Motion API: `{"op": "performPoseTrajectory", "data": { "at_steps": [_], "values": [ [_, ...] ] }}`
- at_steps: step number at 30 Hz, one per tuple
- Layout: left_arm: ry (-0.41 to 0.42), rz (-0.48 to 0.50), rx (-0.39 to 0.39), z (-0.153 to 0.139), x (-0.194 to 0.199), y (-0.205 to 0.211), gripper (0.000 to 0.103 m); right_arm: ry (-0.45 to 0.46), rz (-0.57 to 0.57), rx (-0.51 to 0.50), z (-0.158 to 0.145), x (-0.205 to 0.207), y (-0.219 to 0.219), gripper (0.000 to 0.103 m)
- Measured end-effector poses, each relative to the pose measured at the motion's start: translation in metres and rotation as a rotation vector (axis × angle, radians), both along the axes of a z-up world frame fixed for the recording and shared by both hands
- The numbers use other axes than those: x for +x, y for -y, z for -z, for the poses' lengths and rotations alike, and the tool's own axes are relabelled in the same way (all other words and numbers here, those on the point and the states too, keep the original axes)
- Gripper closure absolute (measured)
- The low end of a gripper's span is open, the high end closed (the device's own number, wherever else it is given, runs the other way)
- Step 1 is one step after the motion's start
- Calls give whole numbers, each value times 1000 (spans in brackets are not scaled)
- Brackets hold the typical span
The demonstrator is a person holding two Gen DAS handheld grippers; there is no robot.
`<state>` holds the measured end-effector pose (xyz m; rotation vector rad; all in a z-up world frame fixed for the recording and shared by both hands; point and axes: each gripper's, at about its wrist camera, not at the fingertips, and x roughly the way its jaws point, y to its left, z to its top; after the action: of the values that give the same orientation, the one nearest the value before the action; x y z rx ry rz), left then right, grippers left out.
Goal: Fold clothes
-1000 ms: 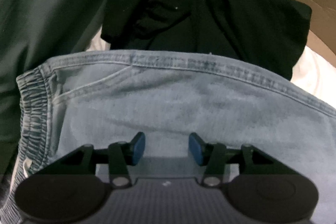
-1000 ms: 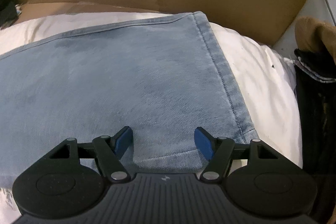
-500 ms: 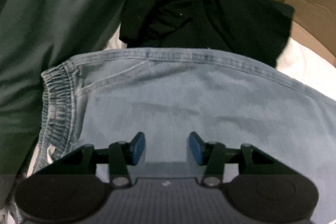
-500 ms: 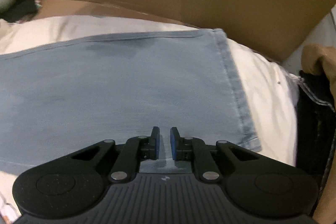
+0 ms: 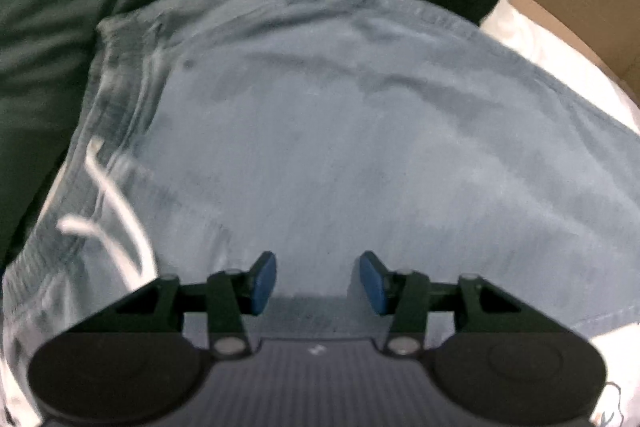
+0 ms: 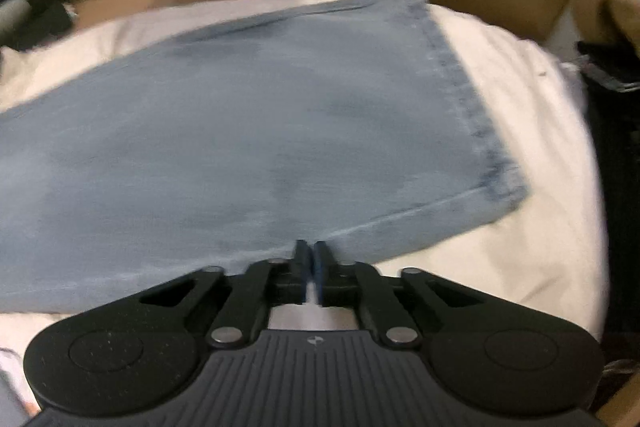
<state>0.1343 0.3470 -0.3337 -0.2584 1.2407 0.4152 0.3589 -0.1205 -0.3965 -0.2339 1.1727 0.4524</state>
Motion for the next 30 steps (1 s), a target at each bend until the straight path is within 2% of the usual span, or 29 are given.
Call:
{"op": "performPoseTrajectory", "data": {
  "at_steps": [4, 5, 8, 11, 14, 19, 22, 30],
  "values": [
    [-12, -83, -2, 0, -30, -16, 54, 16, -12, -53, 2, 5, 9, 99],
    [-16, -104, -3, 0, -37, -20, 57, 15, -12, -55, 2, 6, 10, 99],
    [-25, -138, -7, 4, -58, -29, 58, 13, -6, -61, 0, 8, 8, 99],
    [-14, -168, -20, 8, -71, -38, 58, 15, -3, -47, -5, 6, 8, 100],
    [-5, -198, -28, 12, -78, -45, 58, 56, -11, 14, -22, -2, 15, 100],
    [-27, -210, -22, 23, -72, -53, 57, 105, -13, 98, -54, -29, 39, 100],
    [-47, -210, -27, 26, -66, -56, 55, 106, -37, 100, -65, -51, 55, 100],
    [16, -142, -62, -11, -71, -44, 56, 57, -47, 111, -77, -116, 104, 99]
  ]
}}
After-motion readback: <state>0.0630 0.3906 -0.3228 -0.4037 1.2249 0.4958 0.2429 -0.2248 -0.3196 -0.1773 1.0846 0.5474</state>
